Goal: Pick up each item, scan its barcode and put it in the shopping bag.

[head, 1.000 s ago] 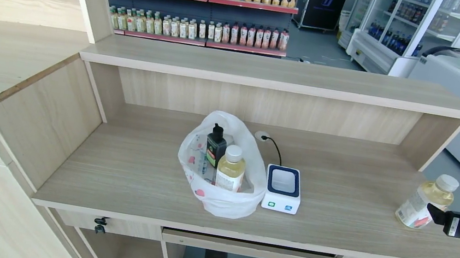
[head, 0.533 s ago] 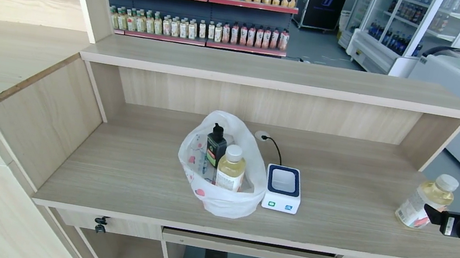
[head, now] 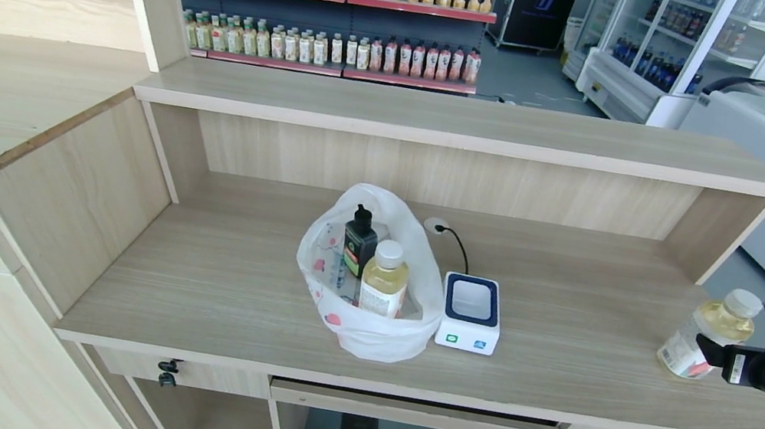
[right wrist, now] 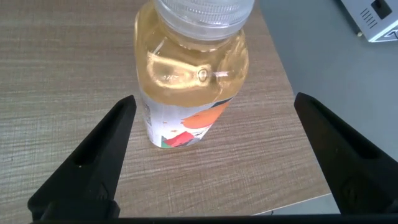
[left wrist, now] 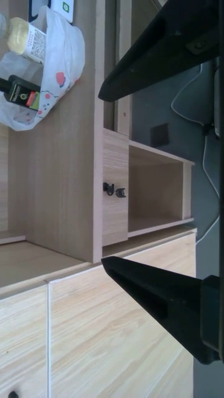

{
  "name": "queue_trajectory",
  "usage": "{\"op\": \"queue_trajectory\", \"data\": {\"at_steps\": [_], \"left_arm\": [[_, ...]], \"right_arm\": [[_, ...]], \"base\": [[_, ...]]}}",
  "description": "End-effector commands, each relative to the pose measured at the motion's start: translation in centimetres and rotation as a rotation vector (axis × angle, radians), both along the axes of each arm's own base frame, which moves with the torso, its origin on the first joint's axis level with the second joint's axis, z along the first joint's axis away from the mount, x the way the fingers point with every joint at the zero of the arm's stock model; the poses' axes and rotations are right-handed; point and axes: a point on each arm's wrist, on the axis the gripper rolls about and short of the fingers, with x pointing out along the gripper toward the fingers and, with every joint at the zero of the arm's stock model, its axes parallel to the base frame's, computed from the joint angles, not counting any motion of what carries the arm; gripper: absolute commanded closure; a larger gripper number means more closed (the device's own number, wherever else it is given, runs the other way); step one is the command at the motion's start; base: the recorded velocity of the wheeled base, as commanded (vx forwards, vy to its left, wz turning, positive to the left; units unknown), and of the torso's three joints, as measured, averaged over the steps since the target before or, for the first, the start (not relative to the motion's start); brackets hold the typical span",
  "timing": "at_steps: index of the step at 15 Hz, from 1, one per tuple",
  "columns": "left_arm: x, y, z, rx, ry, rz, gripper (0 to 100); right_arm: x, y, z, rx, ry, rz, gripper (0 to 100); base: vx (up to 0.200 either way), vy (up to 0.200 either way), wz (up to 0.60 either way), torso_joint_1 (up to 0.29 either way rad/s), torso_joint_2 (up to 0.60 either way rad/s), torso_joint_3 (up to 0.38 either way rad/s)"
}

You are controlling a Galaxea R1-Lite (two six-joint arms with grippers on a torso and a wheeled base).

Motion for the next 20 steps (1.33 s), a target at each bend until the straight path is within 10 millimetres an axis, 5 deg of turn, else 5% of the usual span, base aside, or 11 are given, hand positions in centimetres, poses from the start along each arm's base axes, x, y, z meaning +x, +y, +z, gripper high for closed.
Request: {"op": "queue_trajectory", "data": {"at_steps": [1,20], "left_arm": [[0.0,0.0,0.0,0.0,0.002,0.0,0],[0.0,0.0,0.0,0.0,0.002,0.0,0]], "right_arm": [[0.3,0.2,-0.6,0.006,0.012,0.015,0],[4.4,-0.9,-2.6,-0.013,-0.024,0.167,0]], "base": [[0.0,0.0,0.0,0.0,0.0,0.0],[0.0,0.0,0.0,0.0,0.0,0.0]]}}
